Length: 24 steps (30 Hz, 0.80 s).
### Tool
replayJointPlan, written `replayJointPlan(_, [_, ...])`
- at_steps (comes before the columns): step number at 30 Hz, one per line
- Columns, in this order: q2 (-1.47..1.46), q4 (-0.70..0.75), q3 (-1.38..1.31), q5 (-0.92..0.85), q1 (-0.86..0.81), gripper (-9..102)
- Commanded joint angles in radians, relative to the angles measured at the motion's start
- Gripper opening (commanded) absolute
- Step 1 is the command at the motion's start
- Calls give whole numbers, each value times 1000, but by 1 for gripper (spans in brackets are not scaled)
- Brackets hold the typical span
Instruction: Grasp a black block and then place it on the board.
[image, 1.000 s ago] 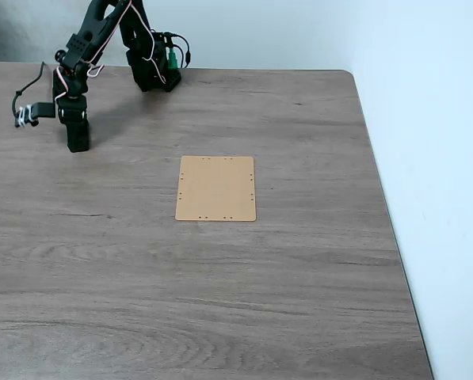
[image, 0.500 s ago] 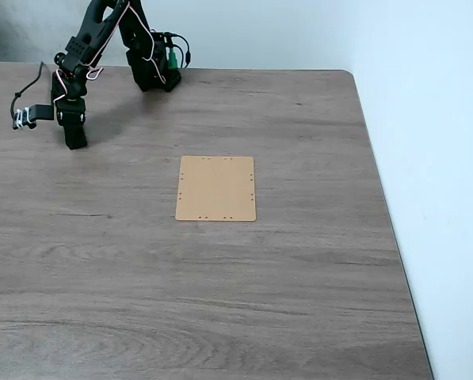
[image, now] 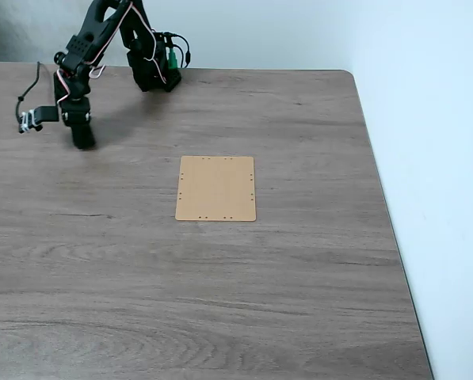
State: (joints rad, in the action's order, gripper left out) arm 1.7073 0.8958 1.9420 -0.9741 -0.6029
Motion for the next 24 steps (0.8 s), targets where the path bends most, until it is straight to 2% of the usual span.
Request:
replayJointPlan(1, [109, 71, -89, 38, 87, 0])
replayJointPlan(15, [152, 322, -373, 376, 598, 0])
replayJointPlan(24, [11, 301, -511, 485, 749, 0])
